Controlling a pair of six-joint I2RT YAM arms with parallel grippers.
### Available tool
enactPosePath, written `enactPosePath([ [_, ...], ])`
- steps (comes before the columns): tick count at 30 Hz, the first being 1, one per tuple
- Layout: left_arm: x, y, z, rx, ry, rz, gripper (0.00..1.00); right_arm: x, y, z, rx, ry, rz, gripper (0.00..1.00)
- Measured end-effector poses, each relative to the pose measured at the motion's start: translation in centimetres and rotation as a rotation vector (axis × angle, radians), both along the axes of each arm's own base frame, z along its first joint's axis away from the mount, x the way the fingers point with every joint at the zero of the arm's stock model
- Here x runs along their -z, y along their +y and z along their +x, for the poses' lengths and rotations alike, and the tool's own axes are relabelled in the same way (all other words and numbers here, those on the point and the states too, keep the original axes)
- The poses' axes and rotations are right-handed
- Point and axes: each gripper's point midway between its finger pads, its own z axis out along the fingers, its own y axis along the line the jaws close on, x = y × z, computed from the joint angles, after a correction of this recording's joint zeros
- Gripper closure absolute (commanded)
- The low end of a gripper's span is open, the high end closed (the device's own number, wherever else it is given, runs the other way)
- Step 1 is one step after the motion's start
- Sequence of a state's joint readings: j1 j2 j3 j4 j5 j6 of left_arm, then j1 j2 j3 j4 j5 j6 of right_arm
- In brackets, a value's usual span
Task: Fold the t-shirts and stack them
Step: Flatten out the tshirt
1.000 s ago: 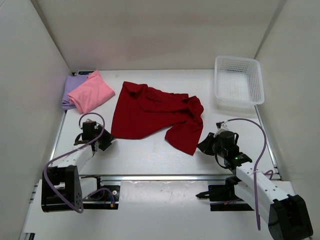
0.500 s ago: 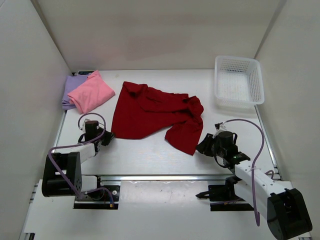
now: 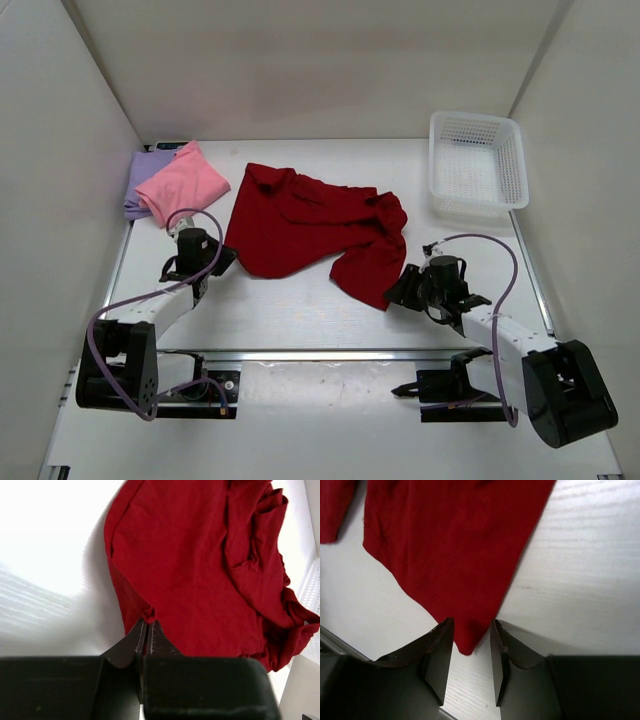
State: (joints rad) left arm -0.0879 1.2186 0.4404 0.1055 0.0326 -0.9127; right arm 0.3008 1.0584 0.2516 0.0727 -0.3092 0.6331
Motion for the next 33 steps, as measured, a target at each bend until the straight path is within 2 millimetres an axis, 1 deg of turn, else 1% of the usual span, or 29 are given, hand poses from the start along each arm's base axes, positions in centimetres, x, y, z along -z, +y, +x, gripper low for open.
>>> enactPosePath([
  [5, -0.5, -0.1, 0.0, 0.013, -0.018, 0.007, 1.0, 0.2, -0.5, -1.4, 0.006, 0.048, -0.021, 0.7],
  [7, -0.5, -0.2, 0.0, 0.019, -0.019, 0.005, 1.0, 0.3, -0.4, -1.7, 0.003, 0.068, -0.025, 0.7],
  [9, -0.6, -0.4, -0.1, 0.027, -0.019, 0.001, 1.0, 0.4, -0.2, -2.0, -0.008, 0.091, -0.032, 0.73],
  [12, -0.5, -0.7, -0.1, 0.039, -0.019, -0.006, 1.0, 0.5, 0.3, -2.0, -0.029, 0.129, -0.024, 0.75],
  [13, -0.5, -0.7, -0.1, 0.041, -0.018, -0.007, 1.0, 0.6, 0.5, -1.9, -0.034, 0.139, -0.02, 0.77],
  [18, -0.5, -0.9, -0.1, 0.046, -0.019, -0.011, 1.0, 0.6, 1.1, -1.6, -0.065, 0.163, 0.005, 0.78],
  [20, -0.5, -0.9, -0.1, 0.047, -0.019, -0.012, 1.0, 0.7, 1.1, -1.6, -0.069, 0.165, 0.011, 0.81],
  [23, -0.6, -1.1, -0.1, 0.052, -0.019, -0.013, 1.0, 0.9, 1.3, -1.5, -0.088, 0.181, 0.012, 0.92],
  [24, -0.6, -1.3, 0.0, 0.058, -0.017, -0.013, 1.0, 0.9, 1.5, -1.5, -0.099, 0.19, 0.014, 1.0],
  [25, -0.8, -1.7, 0.3, 0.066, -0.017, -0.012, 1.0, 1.0, 1.6, -1.4, -0.111, 0.196, 0.008, 1.0],
  [27, -1.8, -2.3, 1.2, 0.083, -0.033, -0.01, 1.0, 0.9, 1.9, -1.2, -0.129, 0.205, -0.01, 1.0],
  [30, -4.5, -3.1, 2.8, 0.103, -0.091, -0.014, 1.0, 0.5, 1.8, -0.9, -0.143, 0.188, -0.065, 0.99],
  [31, -5.7, -3.4, 3.4, 0.111, -0.113, -0.016, 1.0, 0.1, 1.6, -0.7, -0.141, 0.176, -0.083, 1.0],
  [33, -8.5, -4.0, 4.7, 0.143, -0.162, -0.018, 1.0, -2.0, 1.4, 0.4, -0.128, 0.11, -0.127, 1.0],
])
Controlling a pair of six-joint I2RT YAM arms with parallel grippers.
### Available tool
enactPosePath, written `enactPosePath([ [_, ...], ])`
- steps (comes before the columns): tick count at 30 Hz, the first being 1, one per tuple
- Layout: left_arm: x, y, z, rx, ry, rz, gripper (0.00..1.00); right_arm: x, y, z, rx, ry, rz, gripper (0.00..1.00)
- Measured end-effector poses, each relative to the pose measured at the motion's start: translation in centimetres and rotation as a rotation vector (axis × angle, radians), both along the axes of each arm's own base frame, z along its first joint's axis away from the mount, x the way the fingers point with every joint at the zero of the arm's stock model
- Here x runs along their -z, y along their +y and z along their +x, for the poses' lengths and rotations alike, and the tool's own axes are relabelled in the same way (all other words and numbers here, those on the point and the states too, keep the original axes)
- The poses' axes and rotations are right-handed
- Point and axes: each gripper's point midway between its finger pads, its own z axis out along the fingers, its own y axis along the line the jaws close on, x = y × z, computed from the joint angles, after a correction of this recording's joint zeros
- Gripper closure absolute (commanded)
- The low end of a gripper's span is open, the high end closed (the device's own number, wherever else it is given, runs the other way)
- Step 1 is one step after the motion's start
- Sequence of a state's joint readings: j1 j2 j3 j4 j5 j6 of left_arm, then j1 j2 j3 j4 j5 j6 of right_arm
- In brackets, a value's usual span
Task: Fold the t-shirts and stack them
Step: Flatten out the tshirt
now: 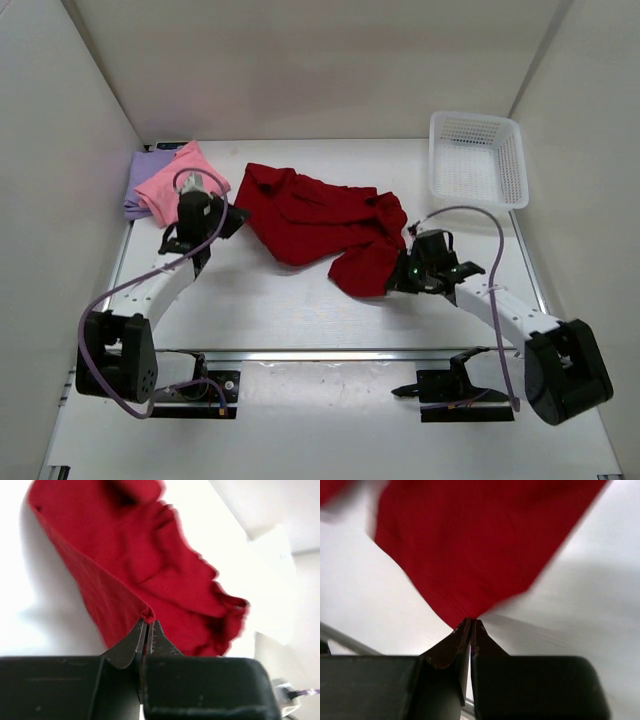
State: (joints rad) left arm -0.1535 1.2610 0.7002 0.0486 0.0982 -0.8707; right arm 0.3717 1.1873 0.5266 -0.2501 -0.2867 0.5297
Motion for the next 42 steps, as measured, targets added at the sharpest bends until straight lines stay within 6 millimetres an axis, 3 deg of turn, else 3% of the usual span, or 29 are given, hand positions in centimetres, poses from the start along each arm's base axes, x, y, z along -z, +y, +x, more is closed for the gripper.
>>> enactPosePath([
  [1, -1.7, -0.4, 0.7, 0.024, -0.026, -0.001, 1.0, -1.7, -0.1, 1.0, 0.007, -0.051, -0.024, 1.0],
  [3, -5.9, -1.2, 2.5, 0.072, -0.071, 0.001, 1.0, -7.2, -0.2, 4.0, 0.033, -0.202, -0.067, 1.0],
  [6, -15.0, -1.2, 4.8, 0.116, -0.223, -0.01, 1.0, -19.3, -0.5, 8.5, 0.093, -0.502, -0.081, 1.0],
  [8, -21.7, 0.9, 5.2, 0.11, -0.349, -0.032, 1.0, -28.6, -1.4, 10.2, 0.153, -0.712, -0.071, 1.0],
  [12, -33.3, 7.9, 4.5, -0.008, -0.566, -0.013, 1.0, -45.1, -4.1, 10.6, 0.272, -1.028, -0.088, 1.0],
  [15, -38.9, 9.3, 2.6, -0.024, -0.68, -0.001, 1.0, -55.9, -4.8, 10.0, 0.339, -1.246, -0.093, 1.0],
  [17, -40.9, 9.4, 1.6, -0.012, -0.717, -0.005, 1.0, -60.3, -4.6, 9.2, 0.364, -1.361, -0.097, 1.0],
  [18, -41.4, 9.5, 1.4, -0.009, -0.726, -0.009, 1.0, -61.2, -4.6, 9.0, 0.374, -1.394, -0.11, 1.0],
  [22, -40.4, 10.0, 2.4, -0.026, -0.688, -0.01, 1.0, -60.6, -5.5, 10.7, 0.364, -1.404, -0.205, 1.0],
  [26, -35.1, 9.6, 5.1, -0.052, -0.561, -0.004, 1.0, -57.1, -9.2, 17.5, 0.378, -1.318, -0.274, 1.0],
  [29, -29.5, 8.8, 8.1, -0.064, -0.446, 0.01, 1.0, -52.2, -10.5, 24.5, 0.346, -1.211, -0.282, 1.0],
  [33, -21.3, 7.2, 13.2, -0.054, -0.272, 0.025, 1.0, -40.6, -9.1, 33.9, 0.238, -0.989, -0.244, 1.0],
  [36, -15.5, 6.1, 17.8, -0.029, -0.146, 0.018, 1.0, -32.6, -8.4, 38.1, 0.197, -0.837, -0.206, 1.0],
  [38, -13.3, 6.0, 20.5, -0.027, -0.1, 0.008, 1.0, -29.7, -8.2, 39.4, 0.192, -0.78, -0.178, 1.0],
  [40, -13.3, 6.2, 22.5, -0.034, -0.099, -0.006, 1.0, -29.3, -8.5, 39.8, 0.206, -0.764, -0.138, 1.0],
  [42, -15.2, 6.6, 23.6, -0.041, -0.137, -0.022, 1.0, -31.7, -9.4, 39.9, 0.235, -0.818, -0.098, 1.0],
])
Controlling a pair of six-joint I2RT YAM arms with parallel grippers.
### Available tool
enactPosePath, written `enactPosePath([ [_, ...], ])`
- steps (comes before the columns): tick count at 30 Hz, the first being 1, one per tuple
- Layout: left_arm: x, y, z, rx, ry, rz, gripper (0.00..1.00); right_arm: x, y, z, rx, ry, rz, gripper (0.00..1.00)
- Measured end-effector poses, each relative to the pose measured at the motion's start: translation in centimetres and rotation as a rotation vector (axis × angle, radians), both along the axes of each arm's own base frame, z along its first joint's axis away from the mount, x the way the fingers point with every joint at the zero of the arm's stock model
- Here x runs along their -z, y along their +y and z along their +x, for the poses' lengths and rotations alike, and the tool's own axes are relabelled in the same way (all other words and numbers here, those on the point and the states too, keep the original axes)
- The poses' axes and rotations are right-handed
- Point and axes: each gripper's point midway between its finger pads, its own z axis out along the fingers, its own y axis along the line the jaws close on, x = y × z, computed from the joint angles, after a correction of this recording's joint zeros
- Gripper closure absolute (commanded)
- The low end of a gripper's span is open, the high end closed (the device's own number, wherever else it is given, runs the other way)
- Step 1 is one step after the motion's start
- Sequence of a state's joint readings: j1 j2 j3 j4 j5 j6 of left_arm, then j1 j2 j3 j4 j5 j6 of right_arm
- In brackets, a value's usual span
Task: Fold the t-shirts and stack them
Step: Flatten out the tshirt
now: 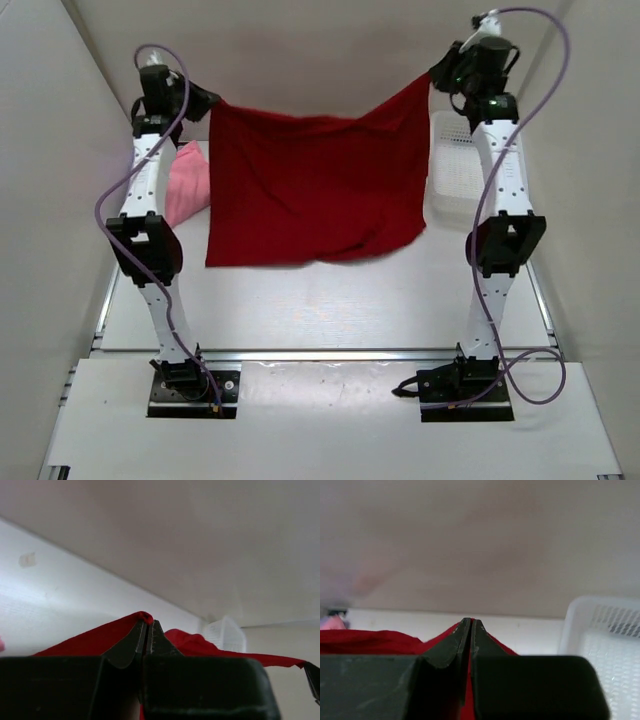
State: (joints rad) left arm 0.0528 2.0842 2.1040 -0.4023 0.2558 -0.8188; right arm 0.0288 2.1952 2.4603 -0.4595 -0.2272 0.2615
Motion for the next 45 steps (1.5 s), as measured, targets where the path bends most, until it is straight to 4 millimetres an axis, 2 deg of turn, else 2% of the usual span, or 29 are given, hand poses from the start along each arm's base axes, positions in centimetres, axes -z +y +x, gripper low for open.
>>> enactPosePath([
  [2, -4.0, 0.8, 0.1, -0.011, -0.08, -0.016, 1.0, -4.4, -1.5, -0.9, 0.018, -0.1, 0.024, 1.0],
  [4, -8.6, 2.4, -0.9, -0.038, -0.179, -0.018, 1.0, -9.7, -3.3, -3.2, 0.038, -0.203, 0.036, 1.0],
  [6, -12.9, 4.3, -2.8, -0.076, -0.266, -0.01, 1.0, -15.3, -4.7, -6.5, 0.051, -0.315, 0.038, 1.0],
  [8, -16.9, 5.9, -5.1, -0.106, -0.352, 0.005, 1.0, -20.8, -5.6, -10.7, 0.063, -0.436, 0.032, 1.0],
  [9, -18.5, 6.6, -6.3, -0.121, -0.39, 0.016, 1.0, -22.9, -5.7, -12.7, 0.066, -0.486, 0.027, 1.0],
  [10, -19.7, 6.9, -7.5, -0.133, -0.419, 0.026, 1.0, -24.5, -5.5, -14.7, 0.063, -0.523, 0.021, 1.0],
  [12, -20.5, 6.8, -9.2, -0.141, -0.452, 0.047, 1.0, -25.1, -4.7, -17.2, 0.053, -0.545, 0.009, 1.0],
  [13, -20.0, 6.6, -10.0, -0.143, -0.447, 0.054, 1.0, -24.1, -4.3, -17.7, 0.052, -0.525, 0.007, 1.0],
  [15, -17.6, 6.3, -10.8, -0.147, -0.41, 0.069, 1.0, -20.1, -3.7, -18.7, 0.05, -0.454, 0.007, 1.0],
  [17, -13.7, 6.0, -11.3, -0.15, -0.339, 0.08, 1.0, -13.6, -3.7, -19.4, 0.058, -0.326, 0.008, 1.0],
  [18, -11.2, 6.0, -11.6, -0.152, -0.292, 0.084, 1.0, -11.0, -3.8, -19.9, 0.065, -0.273, 0.009, 1.0],
  [21, -2.5, 5.8, -13.5, -0.154, -0.13, 0.089, 1.0, 1.0, -4.6, -19.8, 0.1, -0.01, 0.008, 1.0],
  [23, 3.5, 5.4, -15.7, -0.153, -0.012, 0.088, 1.0, 8.7, -4.7, -21.7, 0.11, 0.189, 0.008, 1.0],
  [24, 6.1, 5.1, -17.0, -0.149, 0.036, 0.086, 1.0, 11.8, -4.4, -23.0, 0.111, 0.271, 0.002, 1.0],
  [26, 10.5, 4.7, -20.1, -0.146, 0.125, 0.083, 1.0, 15.4, -4.0, -25.9, 0.119, 0.381, -0.023, 1.0],
  [28, 13.7, 4.7, -23.0, -0.151, 0.187, 0.08, 1.0, 16.8, -3.0, -28.8, 0.104, 0.418, -0.056, 1.0],
  [31, 16.8, 4.6, -26.2, -0.156, 0.236, 0.078, 1.0, 17.7, -1.4, -33.0, 0.038, 0.424, -0.075, 1.0],
  [35, 20.5, 3.7, -29.7, -0.128, 0.306, 0.085, 1.0, 19.9, -2.1, -37.6, 0.026, 0.501, -0.065, 1.0],
  [38, 22.6, 3.4, -32.0, -0.105, 0.373, 0.096, 1.0, 20.5, -2.0, -40.3, 0.022, 0.56, -0.072, 0.99],
  [40, 23.2, 3.6, -33.3, -0.104, 0.411, 0.108, 1.0, 20.0, -1.2, -41.7, -0.011, 0.576, -0.077, 1.0],
  [42, 22.9, 3.8, -34.1, -0.1, 0.422, 0.127, 1.0, 19.1, -0.4, -42.6, -0.044, 0.582, -0.076, 1.0],
  [45, 21.7, 3.8, -33.9, -0.089, 0.427, 0.136, 1.0, 18.0, 0.4, -43.1, -0.071, 0.577, -0.07, 1.0],
])
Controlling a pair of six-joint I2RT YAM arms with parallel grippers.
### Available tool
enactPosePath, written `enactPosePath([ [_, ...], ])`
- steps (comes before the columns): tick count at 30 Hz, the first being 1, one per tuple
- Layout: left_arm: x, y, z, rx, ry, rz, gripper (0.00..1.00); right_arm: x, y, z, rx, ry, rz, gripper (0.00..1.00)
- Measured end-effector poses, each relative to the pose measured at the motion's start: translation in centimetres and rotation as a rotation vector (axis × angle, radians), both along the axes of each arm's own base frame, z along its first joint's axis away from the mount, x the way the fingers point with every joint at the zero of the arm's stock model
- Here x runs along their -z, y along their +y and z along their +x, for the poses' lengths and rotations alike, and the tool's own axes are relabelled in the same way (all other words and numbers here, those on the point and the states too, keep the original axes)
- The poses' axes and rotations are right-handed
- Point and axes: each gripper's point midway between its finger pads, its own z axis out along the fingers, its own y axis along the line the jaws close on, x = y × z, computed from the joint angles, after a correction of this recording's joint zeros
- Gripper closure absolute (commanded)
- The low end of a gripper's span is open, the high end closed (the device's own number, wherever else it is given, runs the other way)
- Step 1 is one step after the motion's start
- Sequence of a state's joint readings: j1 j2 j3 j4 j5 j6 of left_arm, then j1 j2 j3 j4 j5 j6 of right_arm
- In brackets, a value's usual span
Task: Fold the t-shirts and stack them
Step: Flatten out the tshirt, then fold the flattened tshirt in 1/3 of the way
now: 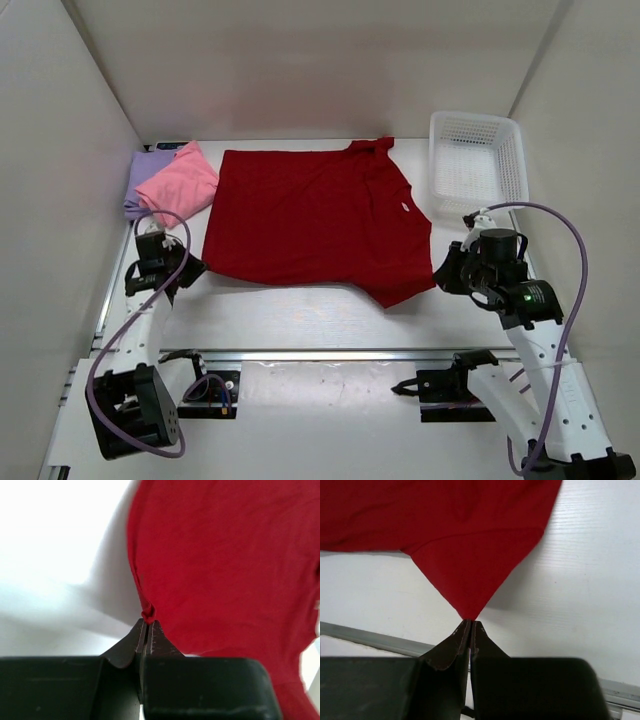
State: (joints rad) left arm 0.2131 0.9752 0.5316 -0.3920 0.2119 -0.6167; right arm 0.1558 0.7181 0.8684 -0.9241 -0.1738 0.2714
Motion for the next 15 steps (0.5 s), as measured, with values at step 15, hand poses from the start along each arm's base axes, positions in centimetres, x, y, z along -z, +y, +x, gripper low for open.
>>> enactPosePath([
  [15, 0.5, -1.5, 7.6, -0.021, 0.001, -0.08, 1.0, 5.2, -1.4, 10.4, 0.059, 0.191, -0.006, 1.0],
])
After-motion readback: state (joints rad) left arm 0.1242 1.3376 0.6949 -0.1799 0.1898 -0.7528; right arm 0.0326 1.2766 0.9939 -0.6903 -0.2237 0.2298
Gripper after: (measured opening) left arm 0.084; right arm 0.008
